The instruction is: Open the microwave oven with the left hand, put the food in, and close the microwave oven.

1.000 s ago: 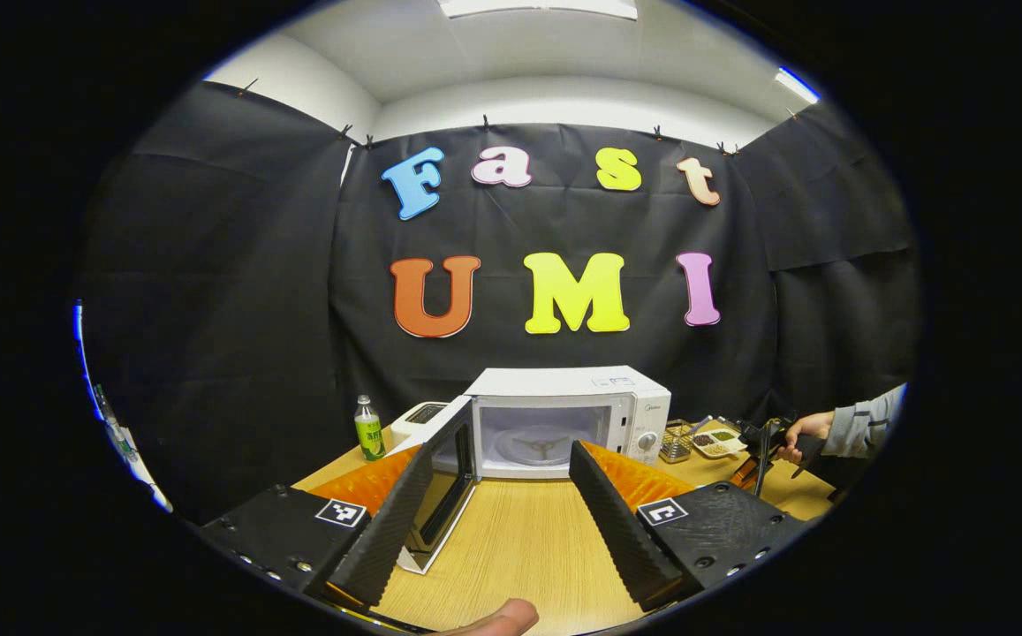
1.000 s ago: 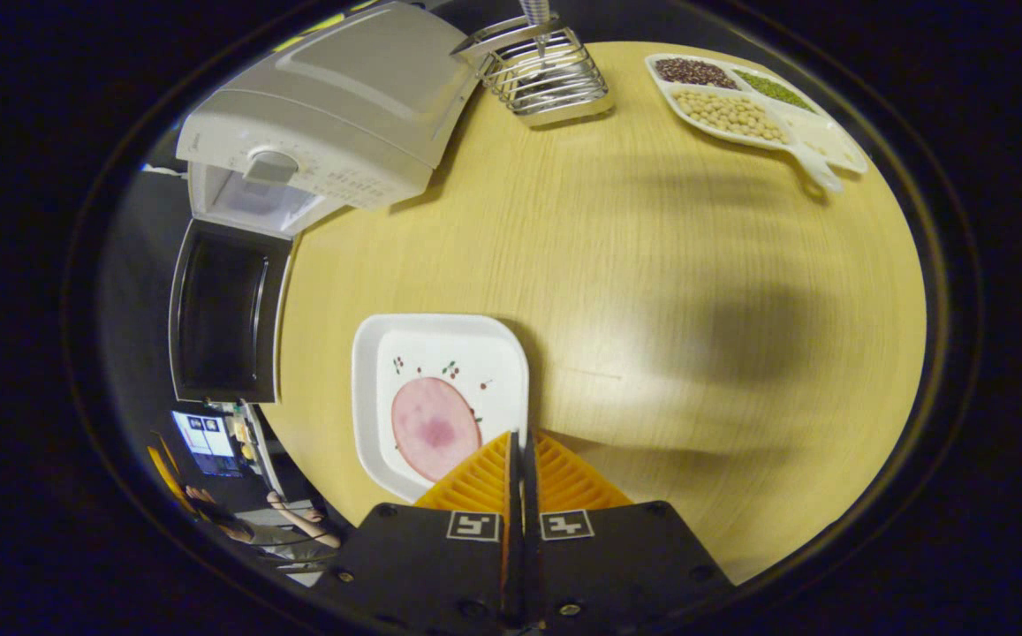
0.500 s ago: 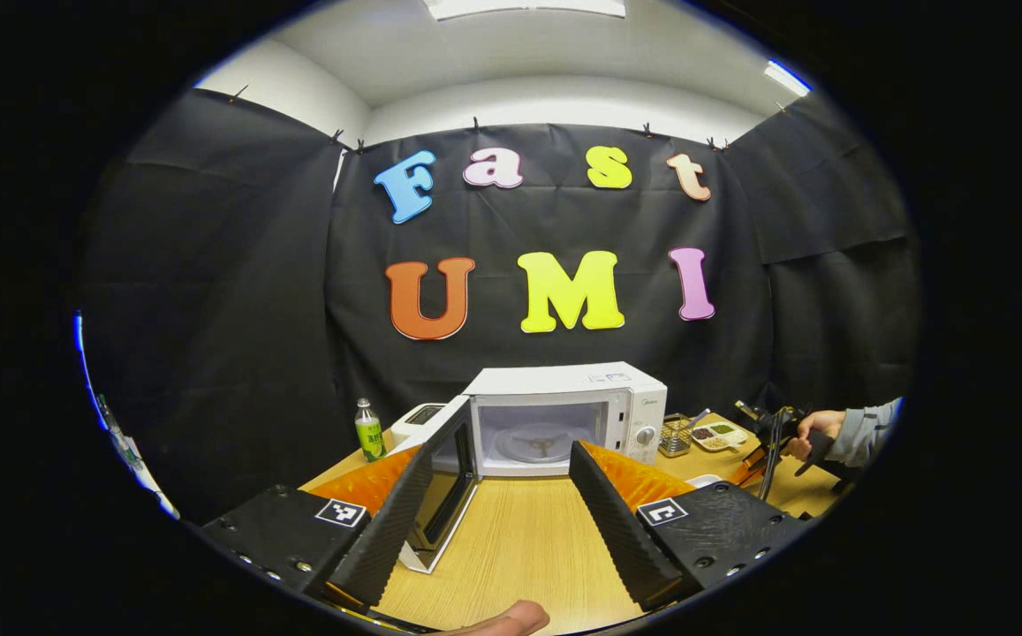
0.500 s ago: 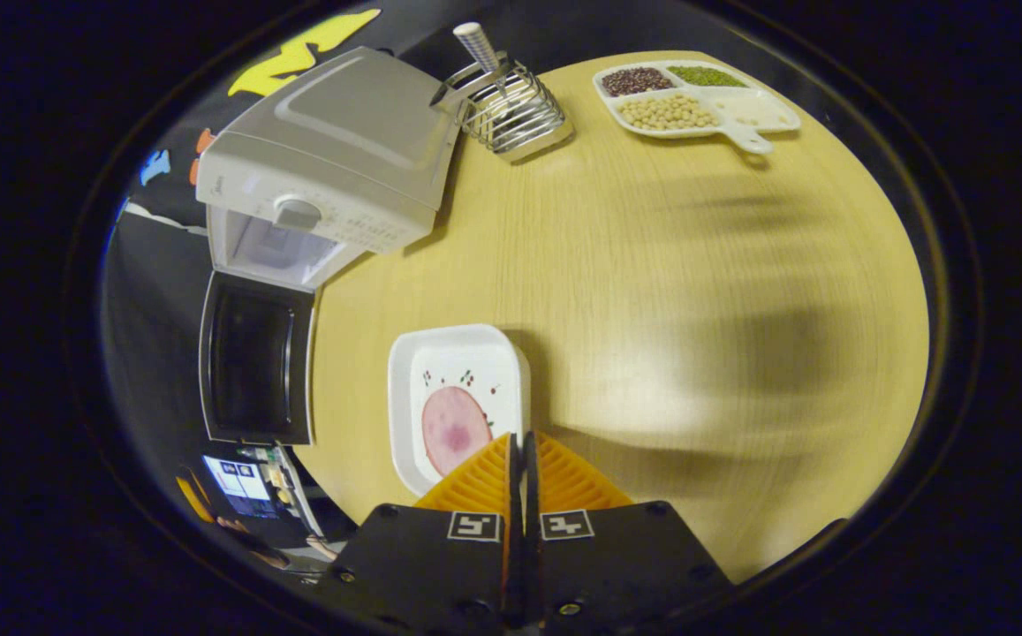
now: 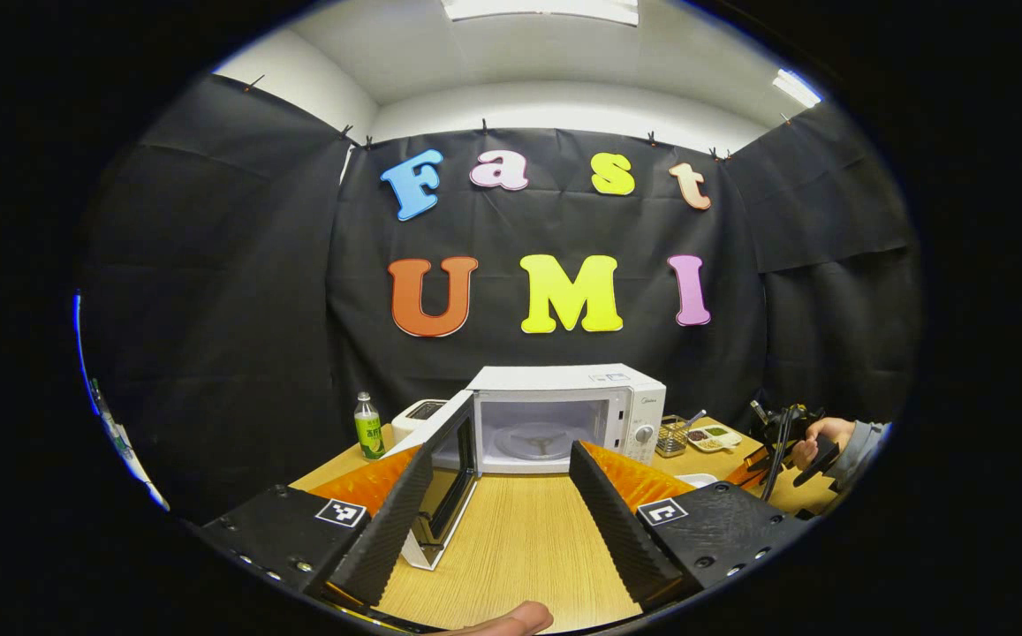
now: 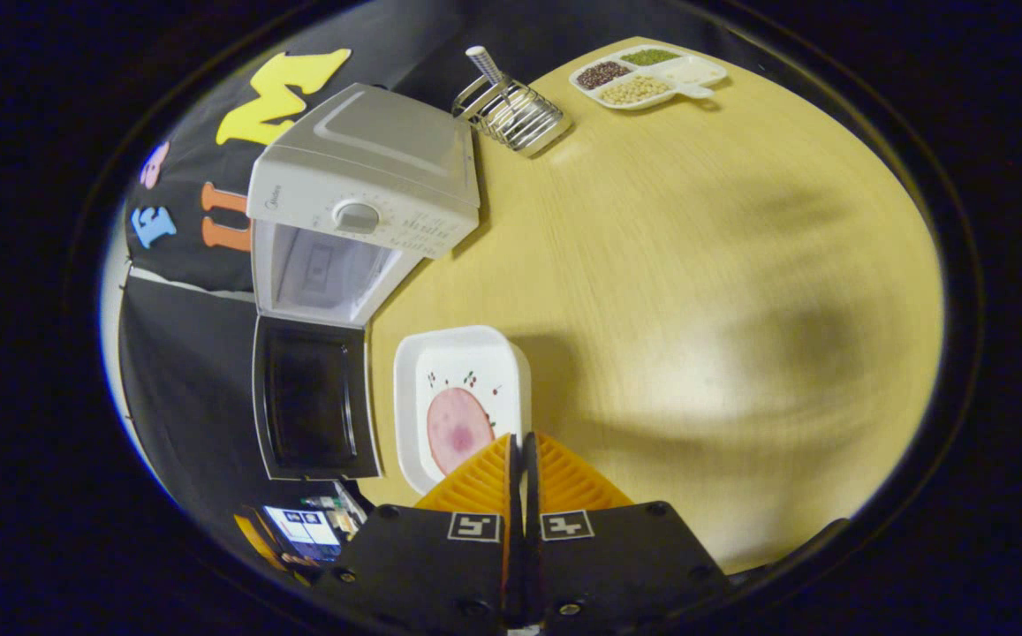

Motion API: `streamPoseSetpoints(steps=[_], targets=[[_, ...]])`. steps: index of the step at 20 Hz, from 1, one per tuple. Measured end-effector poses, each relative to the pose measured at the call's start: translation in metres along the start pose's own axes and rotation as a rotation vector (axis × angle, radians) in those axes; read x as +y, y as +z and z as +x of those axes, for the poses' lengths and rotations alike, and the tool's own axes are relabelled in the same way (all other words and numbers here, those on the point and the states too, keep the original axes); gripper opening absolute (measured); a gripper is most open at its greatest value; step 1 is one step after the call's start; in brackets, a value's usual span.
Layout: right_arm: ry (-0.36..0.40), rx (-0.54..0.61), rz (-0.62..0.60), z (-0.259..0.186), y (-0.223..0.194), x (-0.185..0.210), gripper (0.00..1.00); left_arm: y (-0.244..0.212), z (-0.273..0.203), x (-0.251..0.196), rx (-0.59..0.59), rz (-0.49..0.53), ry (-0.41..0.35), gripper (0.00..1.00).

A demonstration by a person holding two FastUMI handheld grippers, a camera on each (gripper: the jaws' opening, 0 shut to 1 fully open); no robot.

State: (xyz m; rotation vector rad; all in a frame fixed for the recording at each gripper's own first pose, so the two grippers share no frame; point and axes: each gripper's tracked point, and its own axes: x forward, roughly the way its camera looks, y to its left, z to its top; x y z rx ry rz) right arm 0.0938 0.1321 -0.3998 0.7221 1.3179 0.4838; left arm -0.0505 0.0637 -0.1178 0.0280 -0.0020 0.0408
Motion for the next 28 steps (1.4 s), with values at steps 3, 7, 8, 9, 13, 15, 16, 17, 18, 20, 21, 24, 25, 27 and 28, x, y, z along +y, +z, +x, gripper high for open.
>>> streamPoseSetpoints(steps=[3,7,8,9,13,15,16,17,18,20,21,24,25,27,28], targets=[[-0.001,-0.057,0.048,0.02,-0.014,0.024,0.0,-0.003,-0.005,0.009,-0.007,-0.006,-0.005,0.95],[0.016,-0.12,0.109,0.051,-0.031,0.073,0.0,-0.012,-0.013,0.038,0.013,-0.016,0.041,0.95],[0.015,-0.14,0.123,0.06,-0.033,0.085,0.0,-0.015,-0.015,0.047,0.026,-0.022,0.062,0.95],[0.02,-0.169,0.143,0.069,-0.032,0.096,0.0,-0.017,-0.017,0.054,0.028,-0.027,0.075,0.95],[0.02,-0.355,0.255,0.098,-0.011,0.139,0.04,-0.019,-0.026,0.077,0.022,-0.04,0.094,0.94],[0.005,-0.461,0.309,0.113,0.004,0.158,0.0,-0.021,-0.029,0.09,0.022,-0.052,0.107,0.94],[0.015,-0.501,0.347,0.123,0.012,0.169,0.0,-0.023,-0.03,0.096,0.023,-0.06,0.116,0.94],[0.038,-0.534,0.388,0.133,0.022,0.182,0.04,-0.025,-0.032,0.102,0.027,-0.068,0.127,0.94],[0.061,-0.557,0.414,0.144,0.031,0.194,0.04,-0.026,-0.033,0.11,0.02,-0.068,0.148,0.84],[0.082,-0.593,0.447,0.167,0.049,0.214,0.04,-0.027,-0.036,0.121,0.013,-0.067,0.176,0.84],[0.079,-0.612,0.467,0.176,0.057,0.218,0.0,-0.026,-0.038,0.122,0.006,-0.064,0.174,0.82],[0.064,-0.659,0.58,0.206,0.081,0.23,0.0,-0.014,-0.039,0.123,-0.036,-0.035,0.166,0.92],[0.06,-0.675,0.612,0.214,0.089,0.234,0.0,-0.011,-0.037,0.123,-0.05,-0.016,0.167,0.92],[0.05,-0.728,0.663,0.224,0.106,0.245,0.0,-0.012,-0.035,0.122,-0.05,0.004,0.173,0.92],[0.046,-0.758,0.678,0.226,0.116,0.25,0.0,-0.017,-0.033,0.121,-0.033,0.003,0.168,0.92]])
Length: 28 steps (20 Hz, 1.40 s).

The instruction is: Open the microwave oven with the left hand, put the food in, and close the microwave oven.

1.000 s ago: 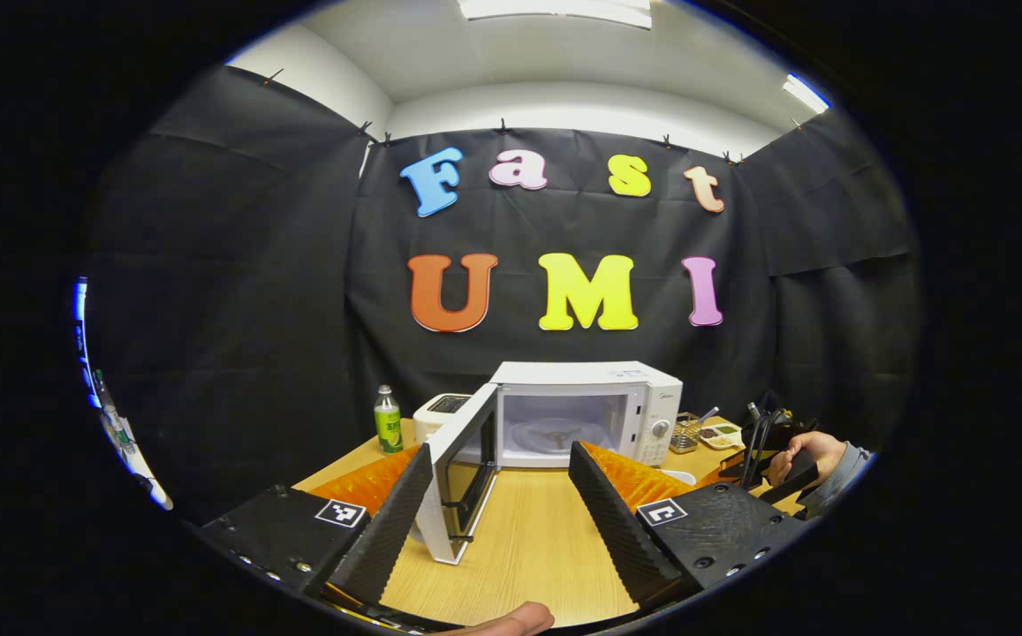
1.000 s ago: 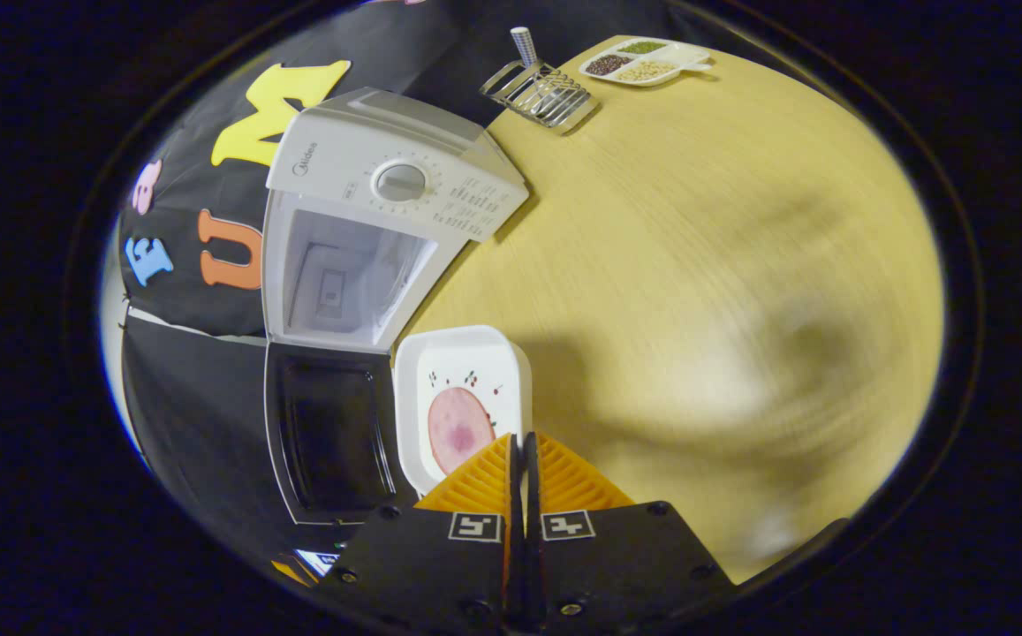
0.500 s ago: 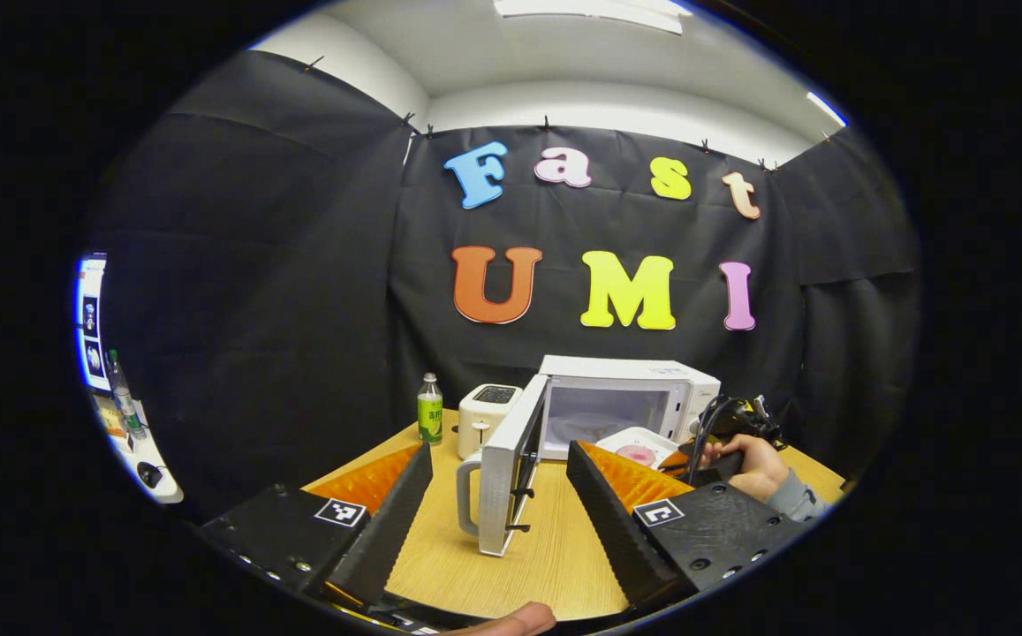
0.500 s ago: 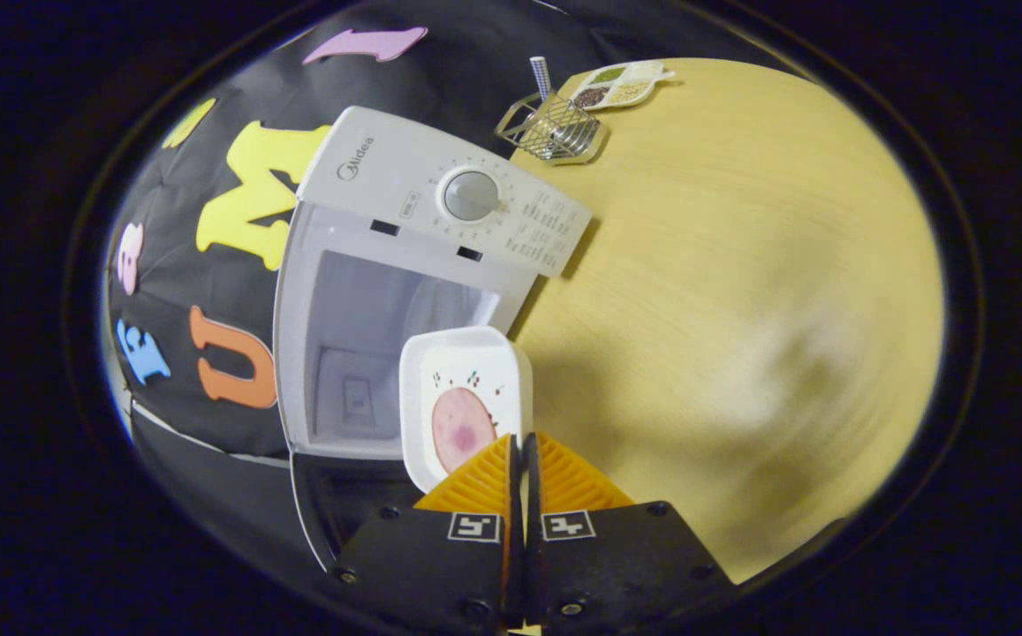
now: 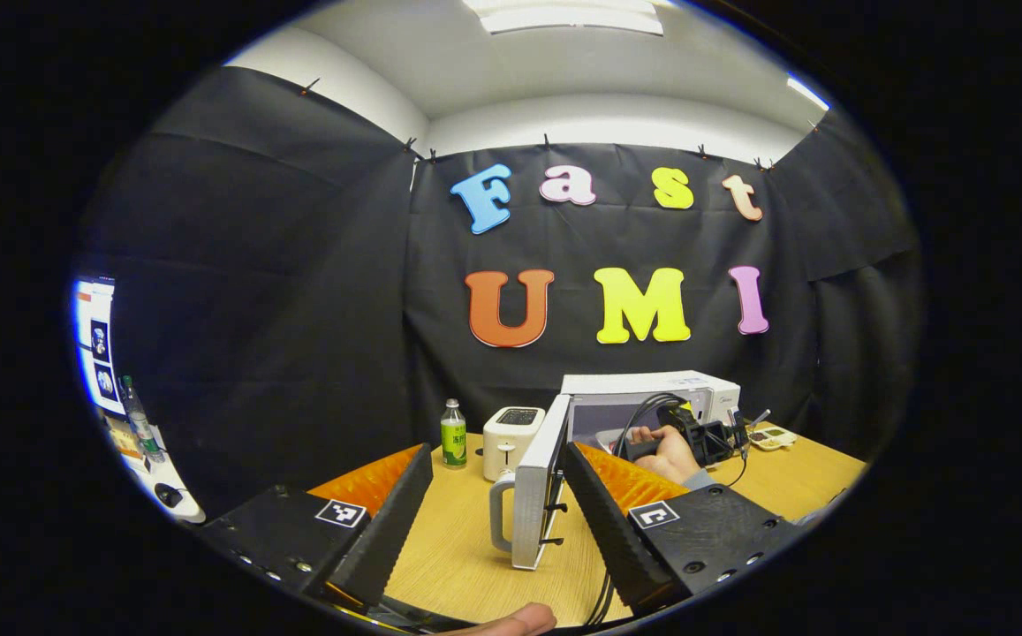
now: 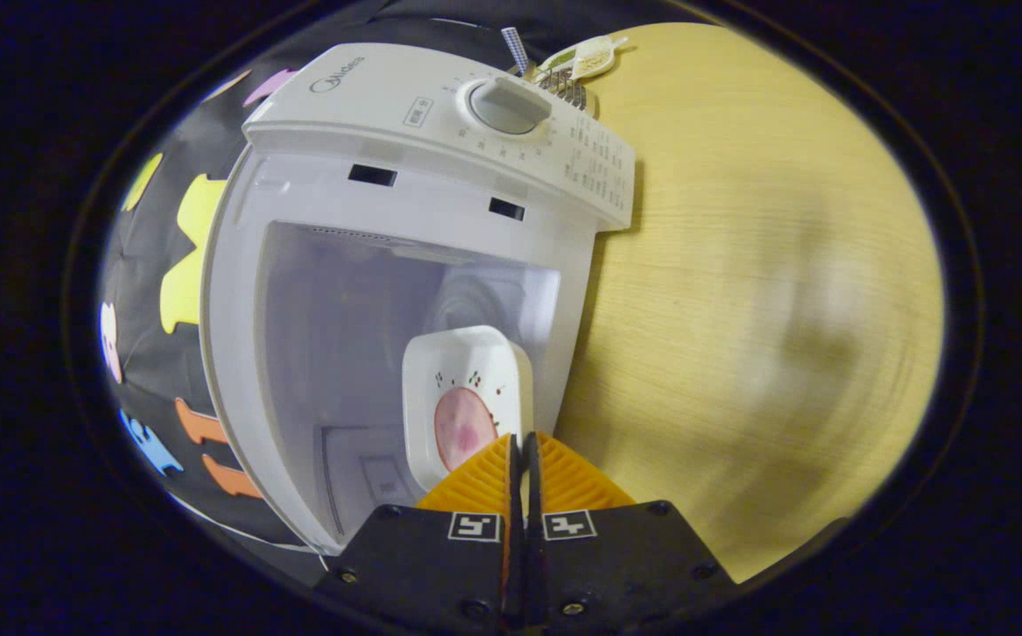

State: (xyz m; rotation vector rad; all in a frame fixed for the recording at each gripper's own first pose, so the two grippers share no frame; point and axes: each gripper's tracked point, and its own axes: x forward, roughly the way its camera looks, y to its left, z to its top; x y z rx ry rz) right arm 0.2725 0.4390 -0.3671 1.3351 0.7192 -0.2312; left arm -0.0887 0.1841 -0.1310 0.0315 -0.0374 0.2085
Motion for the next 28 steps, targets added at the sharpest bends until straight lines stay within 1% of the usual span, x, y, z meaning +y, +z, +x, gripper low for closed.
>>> streamPoseSetpoints(steps=[2,3,4,7,10,13,15,16,17,18,19,20,21,22,23,24,25,28], targets=[[-0.005,-0.072,0.0,0.013,0.006,0.017,0.0,-0.01,0.003,-0.005,0.03,0.004,-0.01,0.92],[-0.012,-0.089,-0.015,0.022,0.007,0.022,0.0,-0.017,0.006,-0.002,0.047,0.008,-0.005,0.92],[-0.027,-0.101,-0.017,0.028,0.007,0.025,0.07,-0.022,0.006,-0.001,0.061,0.011,-0.002,0.92],[-0.041,-0.098,-0.022,0.052,0.006,0.03,0.07,-0.035,0.007,0.0,0.094,0.015,0.002,0.92],[-0.065,-0.103,-0.049,0.067,0.007,0.021,0.08,-0.043,0.007,0.001,0.116,0.012,0.005,0.93],[-0.05,-0.088,-0.029,0.069,0.007,0.018,0.08,-0.045,0.006,0.002,0.121,0.013,0.011,0.93],[-0.023,-0.059,-0.006,0.068,0.005,0.021,0.09,-0.048,0.006,0.002,0.127,0.006,0.016,0.93],[0.005,-0.044,-0.016,0.068,0.003,0.025,0.0,-0.05,0.007,0.001,0.136,0.004,0.015,0.92],[0.03,-0.021,-0.021,0.067,0.001,0.027,0.01,-0.053,0.006,0.001,0.14,0.003,0.013,0.92],[0.073,0.006,0.008,0.063,-0.002,0.033,0.08,-0.054,0.007,0.0,0.141,0.003,0.011,0.92],[0.087,0.038,0.009,0.06,-0.005,0.033,0.19,-0.056,0.006,0.0,0.144,-0.001,0.003,0.92],[0.096,0.069,-0.017,0.059,-0.009,0.029,0.26,-0.06,0.005,-0.002,0.152,-0.012,-0.007,0.92],[0.131,0.094,-0.049,0.048,-0.012,0.033,0.48,-0.062,0.004,-0.002,0.153,-0.023,-0.015,0.92],[0.145,0.103,-0.105,0.038,-0.013,0.032,0.67,-0.063,0.005,-0.001,0.154,-0.03,-0.017,0.92],[0.112,0.094,-0.179,0.026,-0.007,0.02,0.83,-0.066,0.006,0.005,0.159,-0.034,-0.012,0.92],[0.117,0.089,-0.225,0.013,-0.006,0.014,0.89,-0.069,0.007,0.011,0.165,-0.038,0.001,0.92],[0.136,0.084,-0.245,-0.001,-0.003,0.013,0.89,-0.069,0.008,0.016,0.162,-0.041,0.005,0.92],[0.18,0.151,-0.342,-0.049,0.006,0.0,0.88,-0.073,0.011,0.035,0.163,-0.052,0.036,0.92]])
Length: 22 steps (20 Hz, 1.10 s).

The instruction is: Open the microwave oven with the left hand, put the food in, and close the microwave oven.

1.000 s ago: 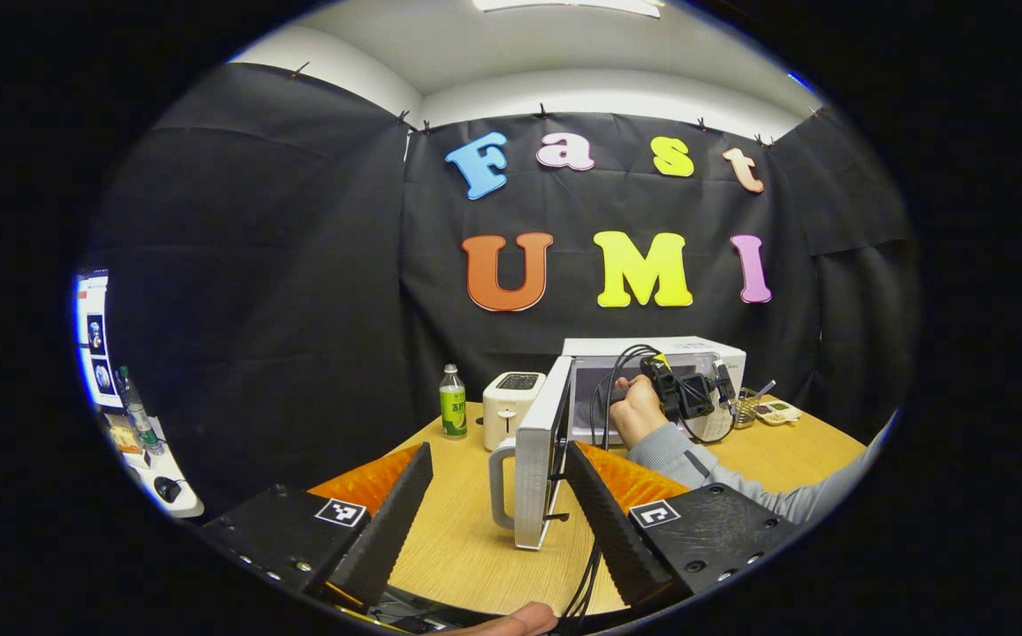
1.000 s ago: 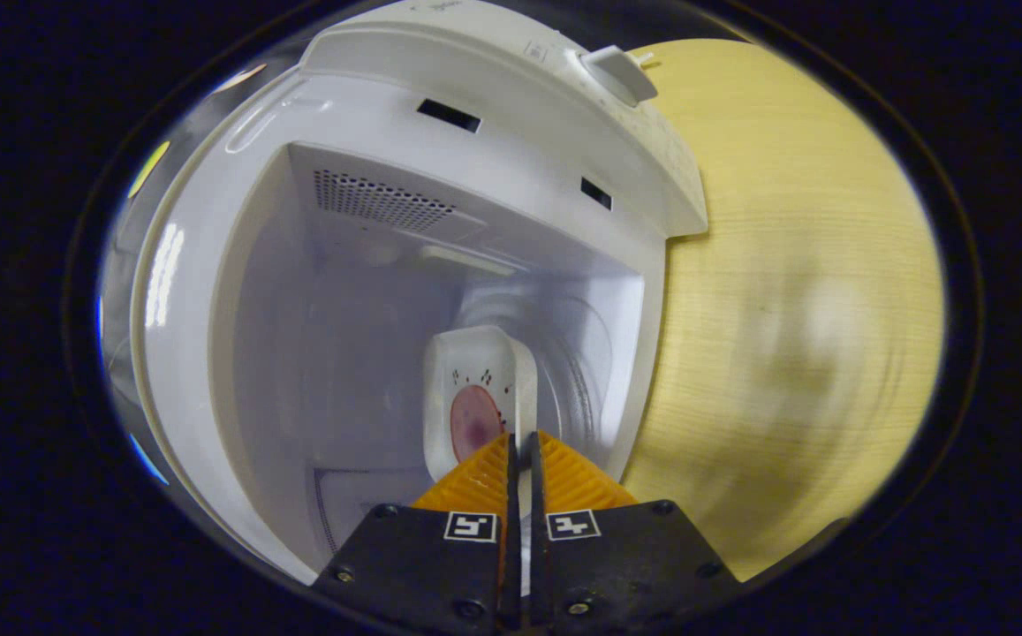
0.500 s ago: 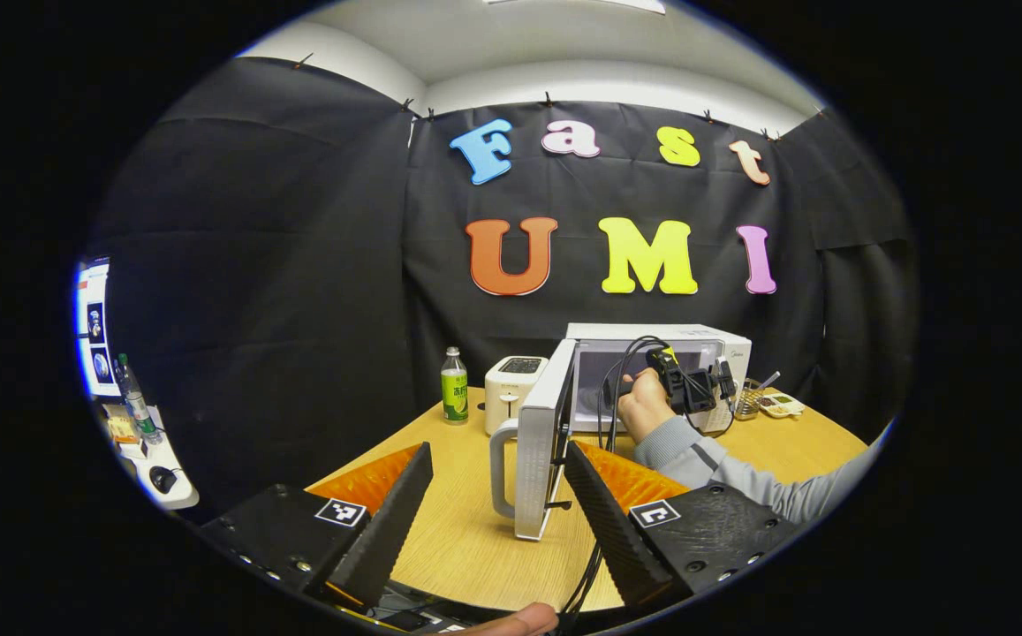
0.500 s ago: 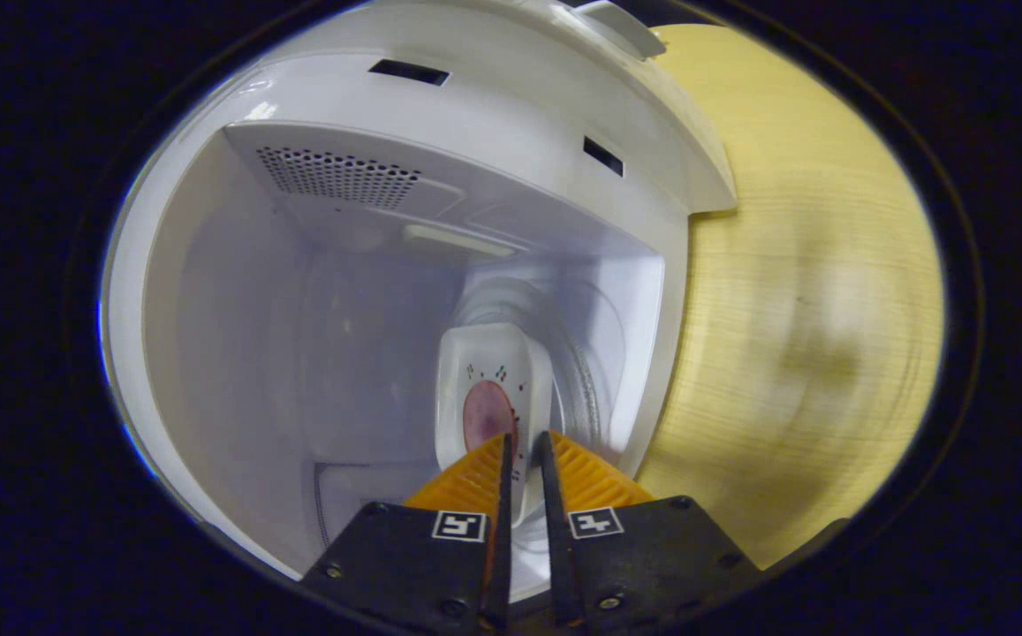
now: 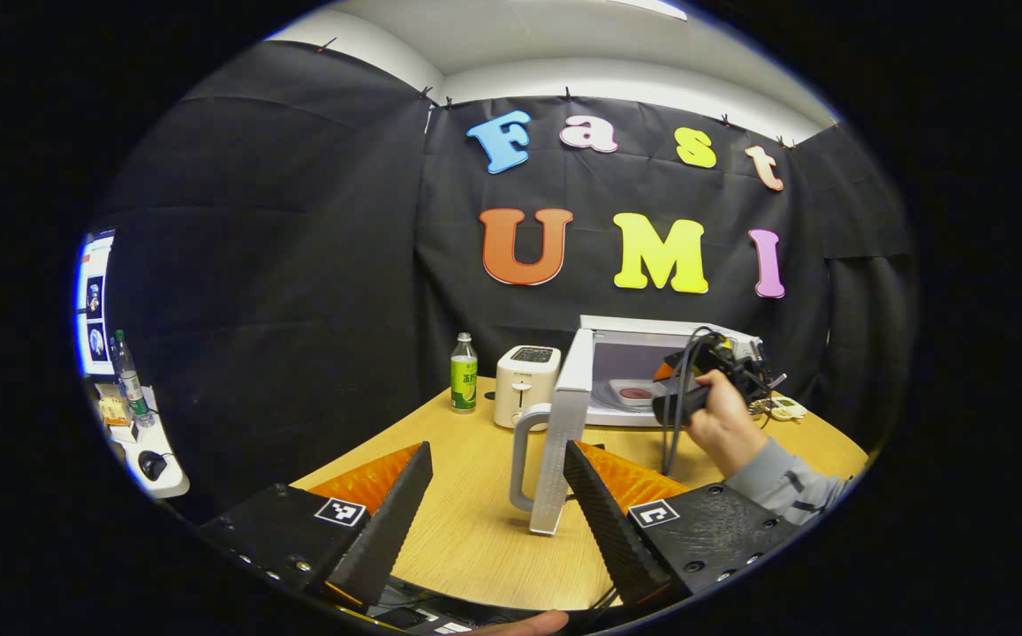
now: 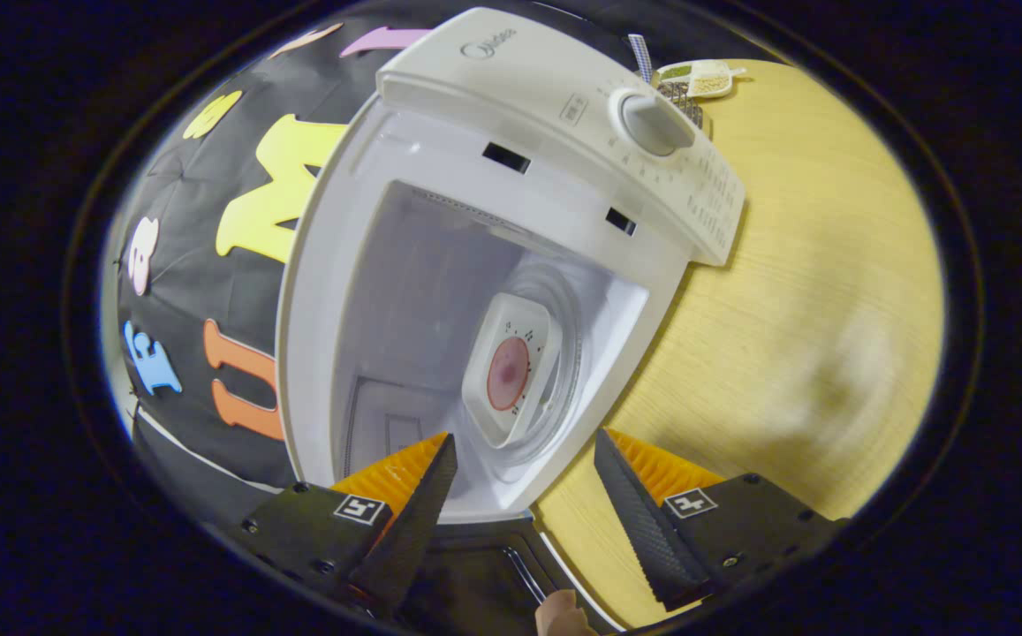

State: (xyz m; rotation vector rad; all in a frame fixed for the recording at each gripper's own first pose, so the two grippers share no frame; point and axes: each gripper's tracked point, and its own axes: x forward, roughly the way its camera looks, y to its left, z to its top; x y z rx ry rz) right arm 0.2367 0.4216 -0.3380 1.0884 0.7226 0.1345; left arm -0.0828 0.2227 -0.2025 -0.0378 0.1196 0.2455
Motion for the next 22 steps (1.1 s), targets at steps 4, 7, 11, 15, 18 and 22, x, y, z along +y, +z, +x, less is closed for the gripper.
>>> streamPoseSetpoints(steps=[4,7,11,15,18,22], targets=[[0.077,0.063,-0.166,-0.072,0.015,-0.014,0.99,0.003,0.003,0.02,-0.032,0.001,0.013,0.92],[0.188,0.07,-0.238,-0.134,0.053,-0.011,0.99,-0.001,0.013,0.03,-0.028,-0.015,0.02,0.79],[0.238,-0.145,-0.452,-0.216,0.136,-0.015,0.99,-0.013,0.035,0.028,0.015,-0.039,0.0,0.86],[0.218,-0.395,-0.711,-0.314,0.203,-0.013,0.88,-0.017,0.062,0.017,0.016,-0.021,-0.036,0.81],[0.221,-0.484,-0.822,-0.37,0.218,-0.009,0.99,-0.025,0.078,0.018,0.036,-0.043,-0.042,0.32],[0.219,-0.53,-0.914,-0.416,0.231,-0.011,0.99,-0.029,0.094,0.012,0.033,-0.04,-0.067,0.05]])
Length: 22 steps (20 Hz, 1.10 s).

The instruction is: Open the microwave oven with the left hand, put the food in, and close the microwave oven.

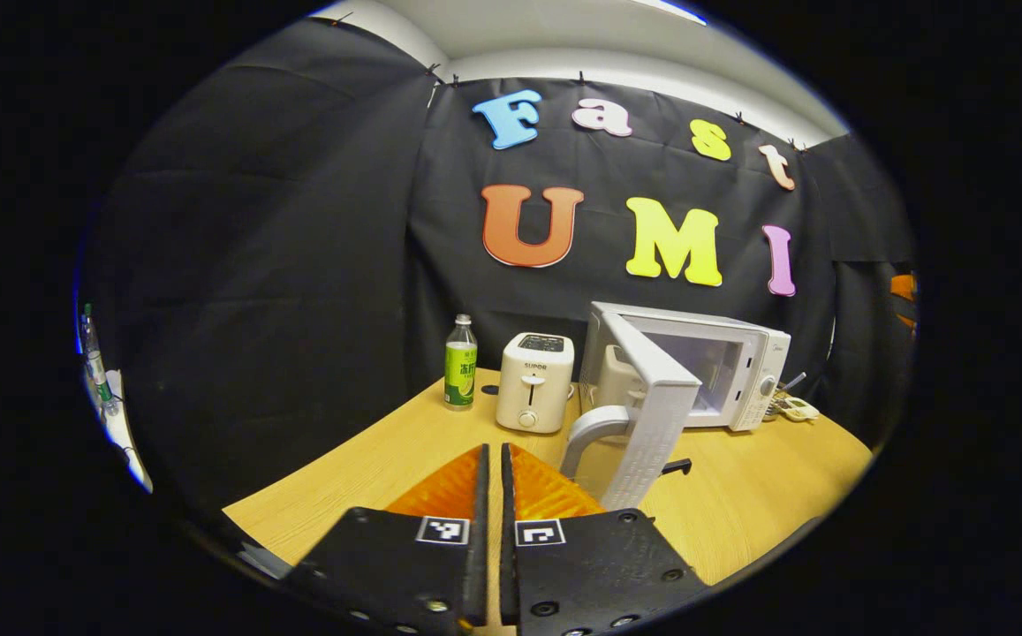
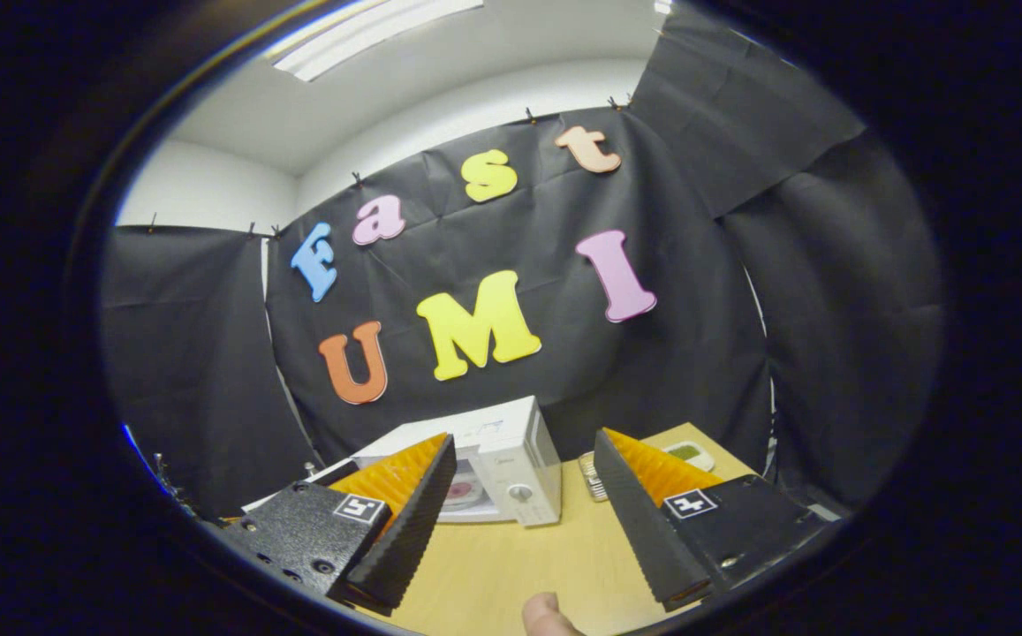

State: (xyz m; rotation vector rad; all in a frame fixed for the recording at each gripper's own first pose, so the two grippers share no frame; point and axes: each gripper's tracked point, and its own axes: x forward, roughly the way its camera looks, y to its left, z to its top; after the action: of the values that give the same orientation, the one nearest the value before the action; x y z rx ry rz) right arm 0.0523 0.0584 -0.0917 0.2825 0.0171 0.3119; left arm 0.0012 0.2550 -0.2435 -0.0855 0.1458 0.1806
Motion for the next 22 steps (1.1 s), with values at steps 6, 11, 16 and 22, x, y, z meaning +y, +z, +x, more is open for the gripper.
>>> streamPoseSetpoints(steps=[6,11,16,22], targets=[[-0.01,-0.062,-0.161,-0.043,0.029,-0.002,0.89,-0.028,0.032,-0.001,0.057,0.004,-0.01,0.0],[-0.01,-0.066,-0.184,-0.051,0.027,-0.013,1.0,-0.027,0.034,-0.026,0.037,0.027,-0.047,0.0],[-0.048,-0.073,-0.189,-0.049,0.028,-0.04,0.9,-0.023,0.034,-0.077,0.027,0.018,-0.124,0.0],[-0.059,-0.077,-0.202,-0.046,0.025,-0.066,0.9,-0.024,0.043,-0.169,0.031,0.072,-0.241,0.0]])
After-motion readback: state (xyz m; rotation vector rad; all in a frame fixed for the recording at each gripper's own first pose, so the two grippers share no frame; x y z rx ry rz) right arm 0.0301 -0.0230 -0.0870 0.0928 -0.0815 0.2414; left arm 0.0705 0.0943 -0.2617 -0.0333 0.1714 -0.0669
